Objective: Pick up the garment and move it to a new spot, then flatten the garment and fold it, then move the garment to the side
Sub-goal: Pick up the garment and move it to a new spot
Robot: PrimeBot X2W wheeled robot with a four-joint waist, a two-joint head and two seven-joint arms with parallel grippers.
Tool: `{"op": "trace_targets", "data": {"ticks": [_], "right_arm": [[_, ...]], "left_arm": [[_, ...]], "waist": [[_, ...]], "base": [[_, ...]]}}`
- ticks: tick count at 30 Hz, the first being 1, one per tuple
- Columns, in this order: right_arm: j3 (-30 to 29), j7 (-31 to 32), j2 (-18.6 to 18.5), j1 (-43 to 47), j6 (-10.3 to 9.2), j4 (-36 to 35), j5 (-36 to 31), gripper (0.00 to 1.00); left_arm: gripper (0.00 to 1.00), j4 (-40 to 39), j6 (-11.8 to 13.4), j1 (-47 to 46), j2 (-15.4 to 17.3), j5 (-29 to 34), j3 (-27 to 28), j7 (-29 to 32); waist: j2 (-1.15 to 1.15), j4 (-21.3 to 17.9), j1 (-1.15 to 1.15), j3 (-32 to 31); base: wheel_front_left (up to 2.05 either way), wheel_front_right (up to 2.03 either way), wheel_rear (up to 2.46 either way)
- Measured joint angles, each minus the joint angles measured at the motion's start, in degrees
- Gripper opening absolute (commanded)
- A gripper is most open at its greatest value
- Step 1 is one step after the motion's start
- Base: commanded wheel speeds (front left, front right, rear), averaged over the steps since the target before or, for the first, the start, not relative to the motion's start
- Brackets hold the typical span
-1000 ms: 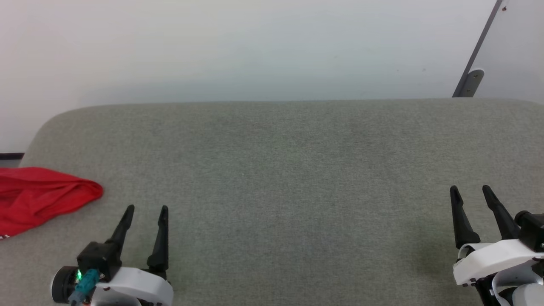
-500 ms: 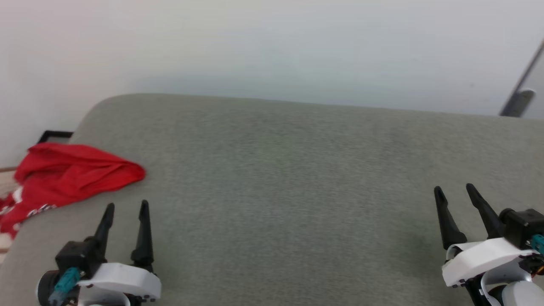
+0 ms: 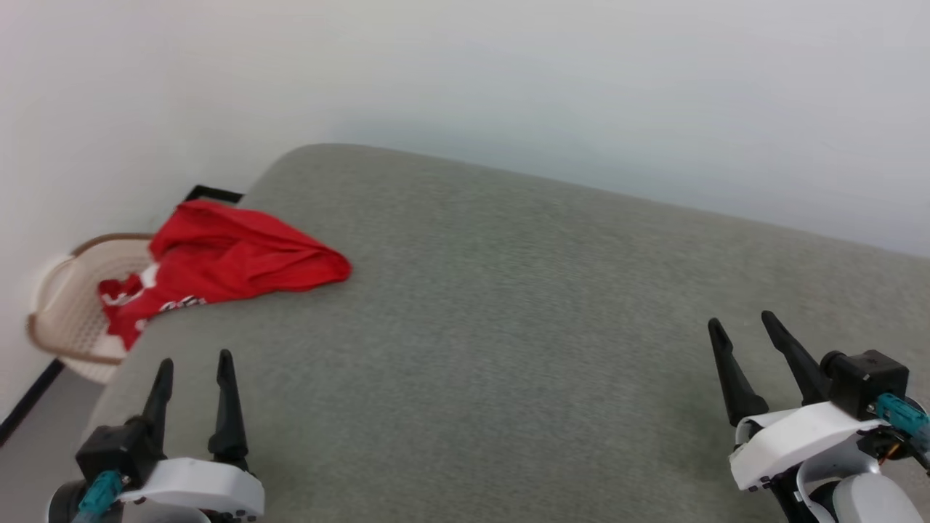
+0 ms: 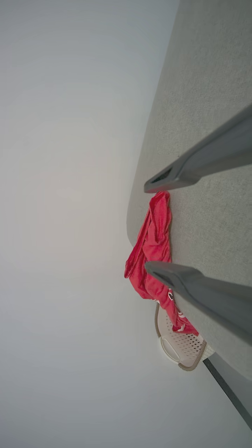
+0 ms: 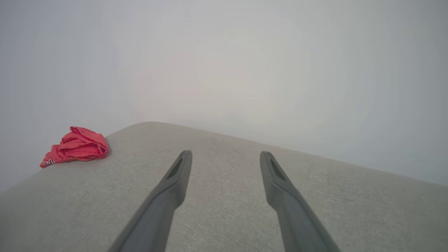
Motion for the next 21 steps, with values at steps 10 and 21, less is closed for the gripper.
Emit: {"op": "trace_targets", "data": {"ticks": [10,21], "right_arm": [[0.99,0.08,-0.23,-1.20,0.00,0.08,0.04,1.00],[0.74,1.42,-2.33,-3.48,0.01,-1.71,-0.21,1.00]], "left_arm": [[1.00,-1.45,0.60,-0.62,-0.43,-2.60,0.46,2.20],[1.00,2.80,-0.71,-12.99,5.97,-7.45,3.54,9.56]], "waist": [[0.00,3.89,0.00,0.28],[0.00,0.64,0.00,5.03]], "base": [[0.00,0.00,0.00],[0.00,0.00,0.00]]}}
